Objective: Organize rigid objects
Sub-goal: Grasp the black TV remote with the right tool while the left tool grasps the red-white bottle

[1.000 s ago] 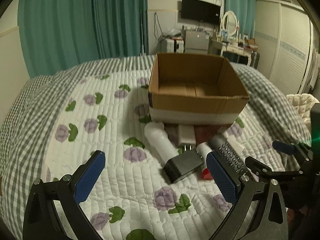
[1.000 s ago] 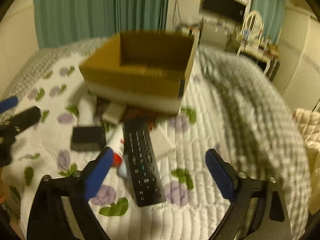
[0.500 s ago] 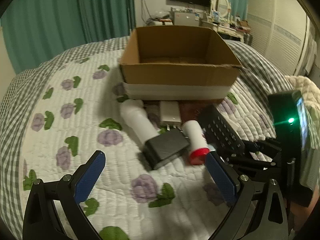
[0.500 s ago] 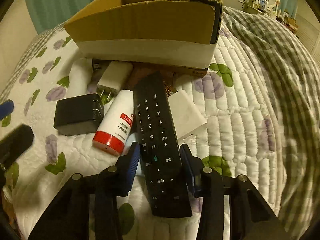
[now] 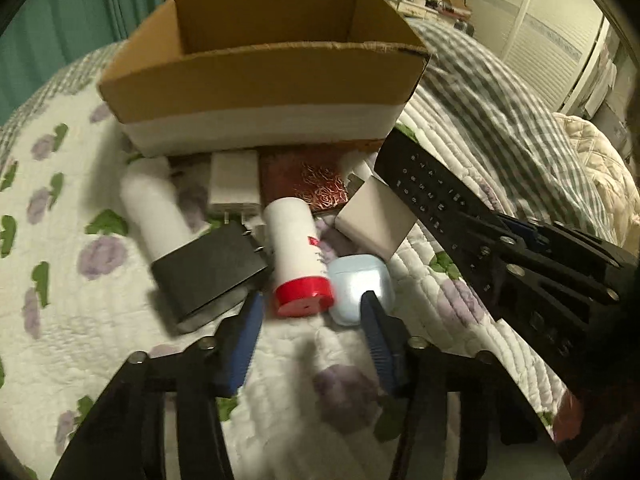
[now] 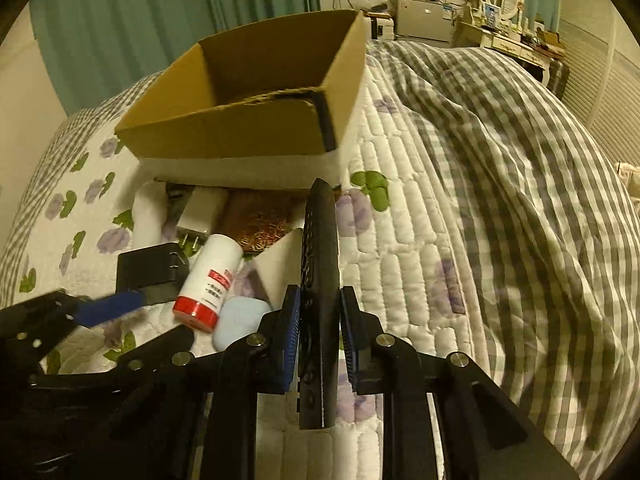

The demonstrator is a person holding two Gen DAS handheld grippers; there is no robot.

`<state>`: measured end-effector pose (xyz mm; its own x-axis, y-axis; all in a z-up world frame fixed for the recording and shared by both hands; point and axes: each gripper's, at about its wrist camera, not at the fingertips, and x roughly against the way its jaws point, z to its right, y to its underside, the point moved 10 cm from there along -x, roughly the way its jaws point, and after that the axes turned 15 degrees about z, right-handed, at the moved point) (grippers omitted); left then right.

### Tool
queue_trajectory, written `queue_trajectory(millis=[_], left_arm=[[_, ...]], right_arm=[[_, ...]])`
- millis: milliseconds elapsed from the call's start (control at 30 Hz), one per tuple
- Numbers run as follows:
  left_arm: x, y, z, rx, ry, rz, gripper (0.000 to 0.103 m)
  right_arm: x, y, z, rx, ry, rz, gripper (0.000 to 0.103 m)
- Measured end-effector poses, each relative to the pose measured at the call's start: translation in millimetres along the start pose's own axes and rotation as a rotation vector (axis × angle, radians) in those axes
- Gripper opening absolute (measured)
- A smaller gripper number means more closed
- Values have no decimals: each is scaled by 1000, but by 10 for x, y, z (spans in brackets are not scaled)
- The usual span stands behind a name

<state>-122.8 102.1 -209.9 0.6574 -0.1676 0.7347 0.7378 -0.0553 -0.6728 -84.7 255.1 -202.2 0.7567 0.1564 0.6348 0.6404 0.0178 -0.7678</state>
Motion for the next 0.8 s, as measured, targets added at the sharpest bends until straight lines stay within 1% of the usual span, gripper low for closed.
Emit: queue_trajectory(millis=[67,167,267,333,367,500,533,567,700,800], left_arm=[[-88,-7,36,8,14,-19,47],[-204,-39,11,15,-7,-35,47],[-327,-82,-22,61,9,-56,47],[-431,-106,-52,87,-6,-70,47],[-458,-123,-41,86,-13,-65,47],[-568,-123,65,22,-45,-73,45],[-571,-121,74,14,-51,-72,39],[-562,-116,79,17,-44,-68,36],[-402,-96,102,38,1,-41,36],[-132,-143,111,33,11,18,36]], right_arm=[[2,-18,16,-10,-1,3,19],[-7,-55,32,-28,-3,11,18],[-14,-55,46,-35,0,13,18],[-20,-47,42,-36,3,11,18],[-31,-43,40,-37,4,9,18],[-47,-31,43,-37,5,4,18],[-54,-27,45,-38,6,2,18],[-62,-21,49,-39,6,0,18],[-50,-10,54,-37,3,4,18],[2,-41,53,-32,9,17,18]])
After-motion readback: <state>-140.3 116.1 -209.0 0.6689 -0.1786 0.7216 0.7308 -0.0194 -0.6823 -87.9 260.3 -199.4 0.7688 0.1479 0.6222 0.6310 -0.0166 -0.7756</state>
